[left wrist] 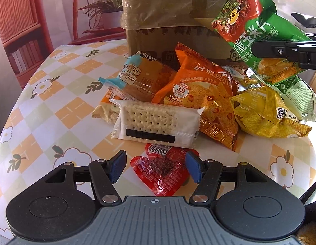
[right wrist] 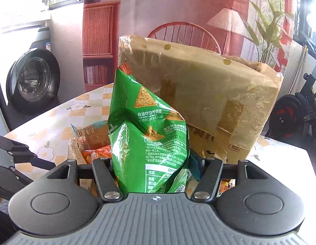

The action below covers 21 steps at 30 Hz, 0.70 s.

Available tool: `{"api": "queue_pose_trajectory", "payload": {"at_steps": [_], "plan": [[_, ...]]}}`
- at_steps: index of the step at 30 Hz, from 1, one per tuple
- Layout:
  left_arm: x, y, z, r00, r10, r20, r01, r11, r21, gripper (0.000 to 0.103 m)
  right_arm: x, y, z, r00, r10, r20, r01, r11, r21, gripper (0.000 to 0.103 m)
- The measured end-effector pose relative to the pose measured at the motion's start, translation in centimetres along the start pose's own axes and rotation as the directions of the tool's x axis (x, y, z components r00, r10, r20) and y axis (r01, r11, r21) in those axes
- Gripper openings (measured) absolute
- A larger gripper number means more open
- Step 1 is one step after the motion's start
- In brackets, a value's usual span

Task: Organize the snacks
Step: 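Lift the green chip bag with the right gripper while the left grasps the red packet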

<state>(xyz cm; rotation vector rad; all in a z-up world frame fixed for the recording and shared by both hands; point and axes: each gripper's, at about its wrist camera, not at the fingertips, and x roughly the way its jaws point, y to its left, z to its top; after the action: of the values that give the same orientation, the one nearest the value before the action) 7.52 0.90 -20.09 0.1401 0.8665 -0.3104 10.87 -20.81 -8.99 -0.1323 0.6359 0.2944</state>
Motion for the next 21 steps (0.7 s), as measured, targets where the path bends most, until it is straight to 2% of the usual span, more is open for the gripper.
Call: {"api": "queue_pose_trajectory", "payload": {"at_steps": [4,9,17,19,21], "plan": [[0.4,0.8,0.2,1.0,-0.028,0.001,0.028,1.0,-0.005,0.066,0.1,-0.2,-0.2,1.0,0.009,0.0,-0.009,0.999,0.033,0.063],[1.5,1.4,0.5,0.994,-0.107,-0.027,0.107,0.994,-0.01,0.067,0.1,-0.3,-0.3,1.0,0.012,0.003,-0.012,0.999,0.05,0.063],[1.1,0.4,-0.2,0.991,-0.127,-0.034,0.131,0.98,0.152,0.073,0.2,-0.4,-0.5,1.0,0.018,-0.007,-0.017,0.998,0.058,0.063],[1.5,0.0,-0.5,0.993,-0.109,-0.043,0.115,0.976,0.187,0.073,0.2,-0.3,-0.4,1.0,0.018,-0.007,-0.018,0.998,0.057,0.063],[1.8,-0.1,-0.8,0.995,-0.088,-0.035,0.094,0.977,0.194,0.079,0.3,-0.2,-0.4,1.0,0.021,-0.009,-0.021,0.998,0.055,0.063]]}}
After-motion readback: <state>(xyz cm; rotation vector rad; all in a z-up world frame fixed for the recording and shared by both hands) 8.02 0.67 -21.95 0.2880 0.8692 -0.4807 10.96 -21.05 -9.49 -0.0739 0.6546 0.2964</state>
